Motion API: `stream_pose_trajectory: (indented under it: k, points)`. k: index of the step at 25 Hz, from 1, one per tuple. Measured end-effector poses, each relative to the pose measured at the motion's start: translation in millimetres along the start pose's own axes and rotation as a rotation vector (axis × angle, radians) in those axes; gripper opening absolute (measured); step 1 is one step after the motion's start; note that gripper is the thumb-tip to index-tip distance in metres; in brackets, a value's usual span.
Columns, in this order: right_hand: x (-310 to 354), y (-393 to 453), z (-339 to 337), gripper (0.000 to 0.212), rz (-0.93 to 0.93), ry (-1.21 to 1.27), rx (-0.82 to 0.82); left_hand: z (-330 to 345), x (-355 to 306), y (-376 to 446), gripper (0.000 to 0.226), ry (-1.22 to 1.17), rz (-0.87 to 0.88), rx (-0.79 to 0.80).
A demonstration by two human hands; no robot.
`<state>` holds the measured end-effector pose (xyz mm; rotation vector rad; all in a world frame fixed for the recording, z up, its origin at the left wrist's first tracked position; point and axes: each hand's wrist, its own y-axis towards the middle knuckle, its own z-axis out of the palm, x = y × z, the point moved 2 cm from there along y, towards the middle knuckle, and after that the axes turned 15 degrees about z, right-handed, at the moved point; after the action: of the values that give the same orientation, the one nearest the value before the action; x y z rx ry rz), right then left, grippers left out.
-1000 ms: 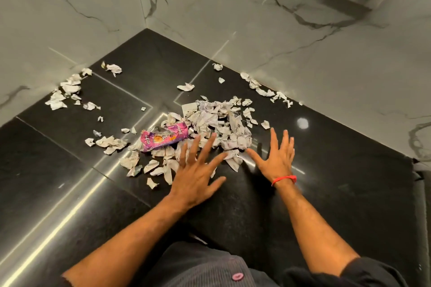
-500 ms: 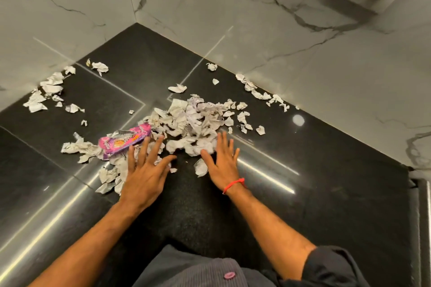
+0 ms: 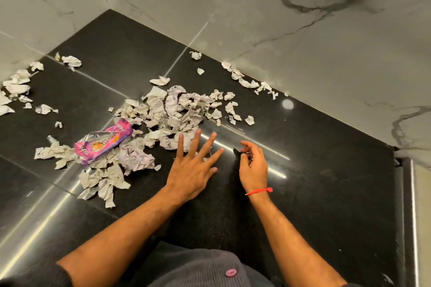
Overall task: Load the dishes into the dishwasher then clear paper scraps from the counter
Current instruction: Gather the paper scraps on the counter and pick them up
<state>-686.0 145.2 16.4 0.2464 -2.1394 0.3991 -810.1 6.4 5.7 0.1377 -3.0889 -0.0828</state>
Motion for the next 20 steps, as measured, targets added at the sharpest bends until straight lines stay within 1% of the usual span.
stream_pose_trajectory:
  k: [3, 4, 6, 8, 9, 11, 12, 13, 14, 15, 16, 17, 18, 20]
  points:
    - [9.6, 21.4, -5.0, 0.034, -0.108, -0.109, 0.023, 4.0, 33.3, -4.5, 0.057, 0.083, -0.081, 0.07]
    - [12.2, 33.8, -2.9, 0.036, -0.134, -0.163, 0.042, 3.6, 45.1, -11.0, 0.058, 0.102, -0.101, 0.084]
    - [18.8, 61.6, 6.3, 0.051, -0.114, -0.299, 0.111, 4.5, 63.6, -29.0, 0.059, 0.104, -0.129, 0.087]
    - [27.7, 84.5, 21.7, 0.067, -0.041, -0.494, 0.161, 4.6, 72.4, -46.1, 0.058, 0.069, -0.152, 0.054]
    - [32.5, 90.2, 31.8, 0.07, -0.027, -0.594, 0.172, 2.5, 72.8, -50.5, 0.056, 0.041, -0.168, 0.022]
    - [45.3, 86.8, 59.7, 0.067, -0.095, -0.709, 0.234, -4.2, 68.9, -46.3, 0.057, -0.026, -0.215, -0.055]
    - [52.0, 78.0, 75.6, 0.062, -0.153, -0.688, 0.29, -9.4, 65.9, -36.6, 0.058, -0.046, -0.229, -0.093]
    - [57.6, 68.6, 87.9, 0.055, -0.187, -0.598, 0.343, -15.0, 64.0, -22.4, 0.058, -0.051, -0.227, -0.125]
    - [60.6, 62.8, 92.8, 0.049, -0.179, -0.425, 0.36, -19.1, 62.0, -5.2, 0.058, -0.052, -0.216, -0.144]
    - [62.8, 63.9, 88.5, 0.045, -0.121, -0.211, 0.315, -21.1, 61.9, 14.9, 0.059, -0.055, -0.201, -0.145]
    - [62.2, 71.4, 76.9, 0.042, -0.05, -0.028, 0.218, -21.2, 63.2, 36.9, 0.061, -0.059, -0.183, -0.13]
    - [61.0, 80.0, 59.9, 0.039, -0.022, 0.05, 0.107, -20.7, 65.8, 60.1, 0.066, -0.061, -0.165, -0.101]
    - [57.6, 91.6, 42.0, 0.038, -0.028, 0.026, 0.016, -19.3, 70.1, 82.3, 0.072, -0.067, -0.15, -0.058]
    - [47.0, 121.2, 9.3, 0.038, -0.058, -0.117, -0.06, -13.0, 79.6, 119.0, 0.076, -0.074, -0.118, 0.066]
